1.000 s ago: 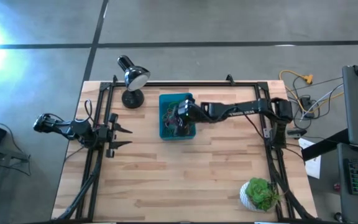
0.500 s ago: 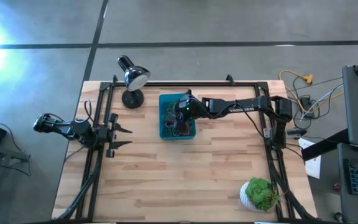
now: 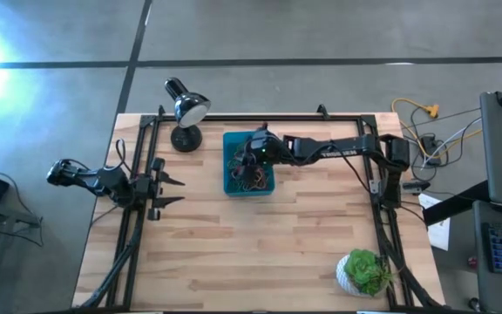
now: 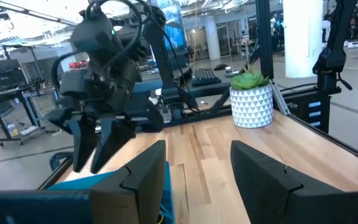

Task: Pick and place rubber bands into bin
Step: Return to Home Position

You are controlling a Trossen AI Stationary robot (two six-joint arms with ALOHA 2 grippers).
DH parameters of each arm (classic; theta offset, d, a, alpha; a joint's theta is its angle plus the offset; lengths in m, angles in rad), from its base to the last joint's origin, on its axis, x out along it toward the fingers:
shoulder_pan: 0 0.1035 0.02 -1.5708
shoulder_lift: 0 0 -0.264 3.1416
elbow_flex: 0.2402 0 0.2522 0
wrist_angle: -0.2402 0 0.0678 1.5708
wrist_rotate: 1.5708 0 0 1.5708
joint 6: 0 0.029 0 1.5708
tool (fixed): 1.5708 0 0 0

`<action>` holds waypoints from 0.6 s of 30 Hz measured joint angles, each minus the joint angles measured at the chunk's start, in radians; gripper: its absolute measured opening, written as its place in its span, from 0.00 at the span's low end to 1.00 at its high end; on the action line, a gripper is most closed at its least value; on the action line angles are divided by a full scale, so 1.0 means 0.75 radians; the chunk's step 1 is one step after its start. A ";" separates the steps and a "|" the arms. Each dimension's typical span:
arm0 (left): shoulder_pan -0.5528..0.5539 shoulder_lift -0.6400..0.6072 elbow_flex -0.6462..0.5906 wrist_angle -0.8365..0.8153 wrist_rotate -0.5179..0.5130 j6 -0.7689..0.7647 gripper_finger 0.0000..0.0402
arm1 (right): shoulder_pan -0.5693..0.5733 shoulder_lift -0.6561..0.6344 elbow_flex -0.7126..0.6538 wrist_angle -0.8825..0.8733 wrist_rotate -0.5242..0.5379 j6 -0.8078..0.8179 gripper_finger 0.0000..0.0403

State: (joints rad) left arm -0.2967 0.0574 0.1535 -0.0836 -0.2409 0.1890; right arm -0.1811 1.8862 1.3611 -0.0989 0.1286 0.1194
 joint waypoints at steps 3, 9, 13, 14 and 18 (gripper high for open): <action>0.000 0.000 -0.001 -0.003 0.000 0.001 0.41 | 0.000 0.000 0.019 0.032 -0.001 0.010 0.34; 0.000 0.000 -0.007 0.005 0.000 0.000 0.41 | -0.001 -0.001 0.032 0.189 -0.404 -0.264 0.32; 0.001 0.001 -0.034 0.074 -0.064 0.007 0.41 | -0.002 -0.018 0.022 0.173 -0.787 -0.447 0.31; 0.001 0.000 -0.040 0.093 -0.085 0.007 0.41 | -0.006 -0.027 0.013 0.162 -0.821 -0.471 0.31; 0.001 0.001 -0.055 0.100 -0.109 0.008 0.41 | -0.035 -0.074 -0.043 0.140 -0.832 -0.483 0.32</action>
State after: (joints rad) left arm -0.2959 0.0582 0.1121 -0.0085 -0.3230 0.1947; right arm -0.2071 1.8308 1.3285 0.0063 -0.4954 -0.2426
